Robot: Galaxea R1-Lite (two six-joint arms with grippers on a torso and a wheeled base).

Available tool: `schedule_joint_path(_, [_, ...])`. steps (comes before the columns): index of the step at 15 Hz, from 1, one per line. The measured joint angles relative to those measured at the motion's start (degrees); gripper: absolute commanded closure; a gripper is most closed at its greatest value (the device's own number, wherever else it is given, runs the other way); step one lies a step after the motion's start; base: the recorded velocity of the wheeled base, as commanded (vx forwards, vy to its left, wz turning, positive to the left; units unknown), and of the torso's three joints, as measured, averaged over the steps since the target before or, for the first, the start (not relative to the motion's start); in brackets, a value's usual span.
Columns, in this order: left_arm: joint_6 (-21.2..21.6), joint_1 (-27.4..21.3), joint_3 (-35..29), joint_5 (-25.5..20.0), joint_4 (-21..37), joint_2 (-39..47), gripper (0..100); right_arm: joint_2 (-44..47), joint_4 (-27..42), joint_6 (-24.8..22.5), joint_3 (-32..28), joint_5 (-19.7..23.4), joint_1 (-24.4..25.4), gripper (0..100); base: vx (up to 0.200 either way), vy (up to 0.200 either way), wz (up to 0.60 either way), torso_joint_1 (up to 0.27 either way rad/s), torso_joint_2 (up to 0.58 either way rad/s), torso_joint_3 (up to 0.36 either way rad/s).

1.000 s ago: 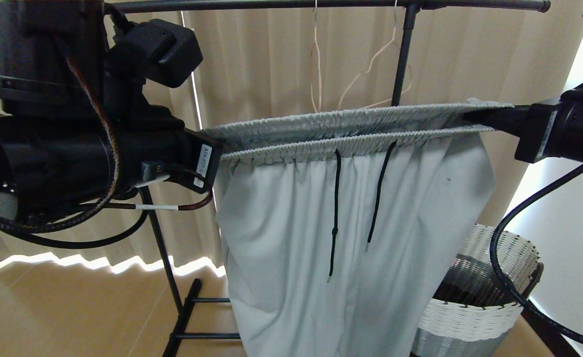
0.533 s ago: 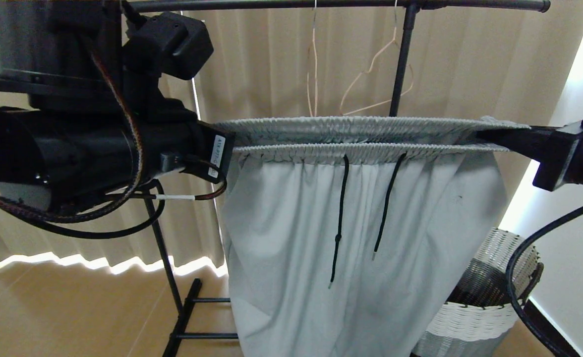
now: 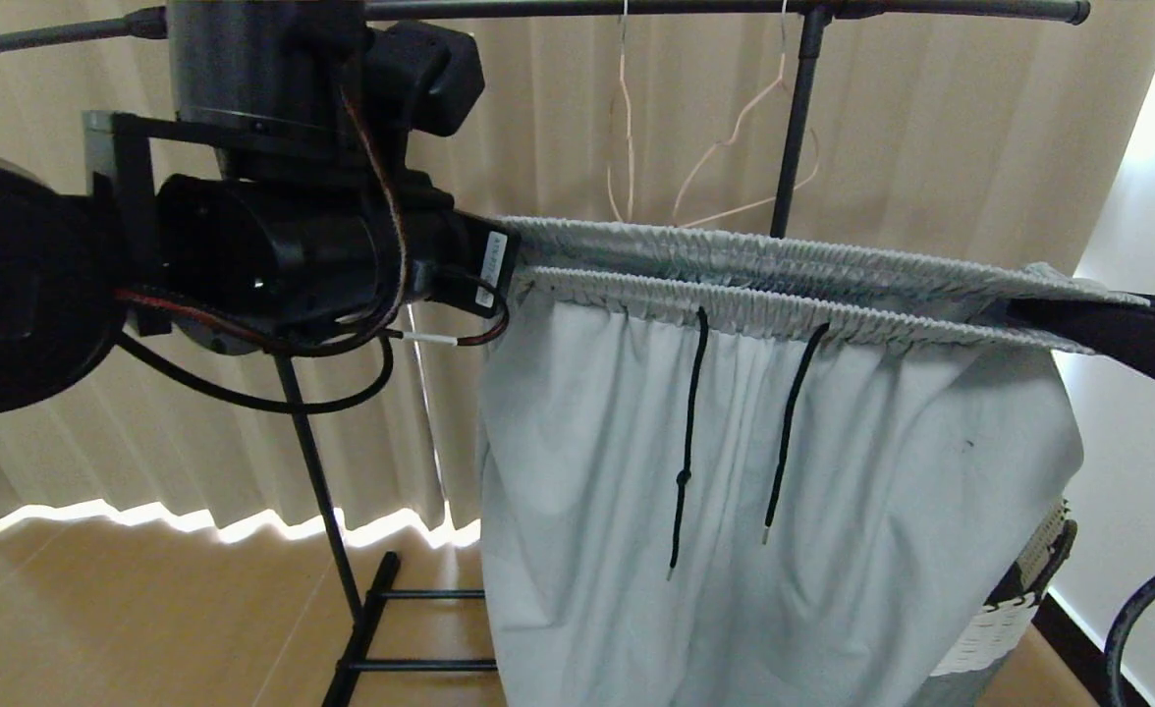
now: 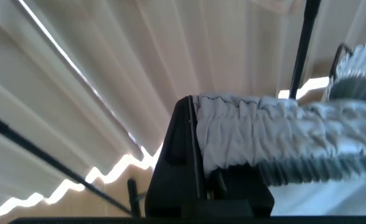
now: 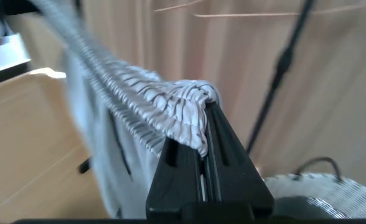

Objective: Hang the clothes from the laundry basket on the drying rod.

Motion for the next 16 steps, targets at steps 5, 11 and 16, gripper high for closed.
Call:
schedule_joint_path(5, [0.0,0.2,-5.8,-0.1,0.2,4.1,100,-0.9,-0.4,0.0,0.3,1.3,0.3,100,0.0,0.0,0.0,0.0,0.0,0.0])
schedule_joint_path(11, [0.0,-0.4,-5.6,-0.5,4.0,0.2,100,2.9,-3.6,0.0,-1.7,1.4,-3.0,100,0.0,0.0,0.0,0.0,0.0,0.0])
schedule_joint_path(16, [-0.8,-0.5,-4.4,-0.9,7.1,-5.1,100,8.9,-4.2,0.3,-8.7,1.2,-3.5,100,0.0,0.0,0.0,0.0,0.0,0.0])
